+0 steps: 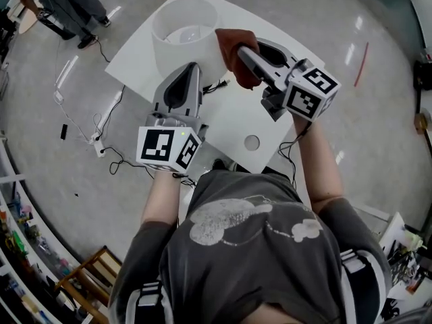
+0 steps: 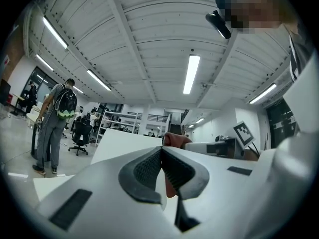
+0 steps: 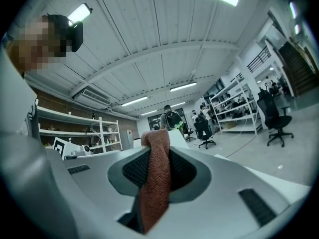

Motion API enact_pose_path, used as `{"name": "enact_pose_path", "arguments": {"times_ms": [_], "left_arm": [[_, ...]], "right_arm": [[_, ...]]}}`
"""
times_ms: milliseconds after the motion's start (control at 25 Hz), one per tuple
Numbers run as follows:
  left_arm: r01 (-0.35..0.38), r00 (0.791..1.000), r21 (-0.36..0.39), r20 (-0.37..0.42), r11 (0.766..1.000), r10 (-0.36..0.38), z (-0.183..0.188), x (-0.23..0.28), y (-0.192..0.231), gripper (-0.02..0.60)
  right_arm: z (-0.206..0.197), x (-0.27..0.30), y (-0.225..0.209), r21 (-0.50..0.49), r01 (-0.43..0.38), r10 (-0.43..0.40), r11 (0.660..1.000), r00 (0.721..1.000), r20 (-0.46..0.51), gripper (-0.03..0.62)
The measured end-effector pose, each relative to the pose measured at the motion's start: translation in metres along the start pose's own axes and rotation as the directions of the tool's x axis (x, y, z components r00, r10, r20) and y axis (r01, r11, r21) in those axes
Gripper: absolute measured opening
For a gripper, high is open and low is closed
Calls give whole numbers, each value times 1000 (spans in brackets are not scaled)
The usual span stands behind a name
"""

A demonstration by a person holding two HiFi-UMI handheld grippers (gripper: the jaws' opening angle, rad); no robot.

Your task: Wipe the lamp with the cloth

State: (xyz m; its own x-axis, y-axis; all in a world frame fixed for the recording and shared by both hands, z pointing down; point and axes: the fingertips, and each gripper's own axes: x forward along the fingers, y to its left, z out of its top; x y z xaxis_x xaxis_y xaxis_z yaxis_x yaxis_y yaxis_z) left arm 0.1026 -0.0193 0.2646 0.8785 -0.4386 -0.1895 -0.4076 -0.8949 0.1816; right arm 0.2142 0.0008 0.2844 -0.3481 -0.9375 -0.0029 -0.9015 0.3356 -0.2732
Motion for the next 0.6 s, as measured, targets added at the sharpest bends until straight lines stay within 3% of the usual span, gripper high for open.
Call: {"name": "enact_pose_path", "arguments": {"times_ms": [200,600], "left_arm": [[-27,999,15,-27,1000,28,-8,22,-11,8],[-219,972,55,-68,974,223,-38,18,-17,8]], "right_arm": [[6,0,-25,35,-33,32,999,999,5,86],[-24,6,-45,139,-211,217,968,976,-33,86]]}}
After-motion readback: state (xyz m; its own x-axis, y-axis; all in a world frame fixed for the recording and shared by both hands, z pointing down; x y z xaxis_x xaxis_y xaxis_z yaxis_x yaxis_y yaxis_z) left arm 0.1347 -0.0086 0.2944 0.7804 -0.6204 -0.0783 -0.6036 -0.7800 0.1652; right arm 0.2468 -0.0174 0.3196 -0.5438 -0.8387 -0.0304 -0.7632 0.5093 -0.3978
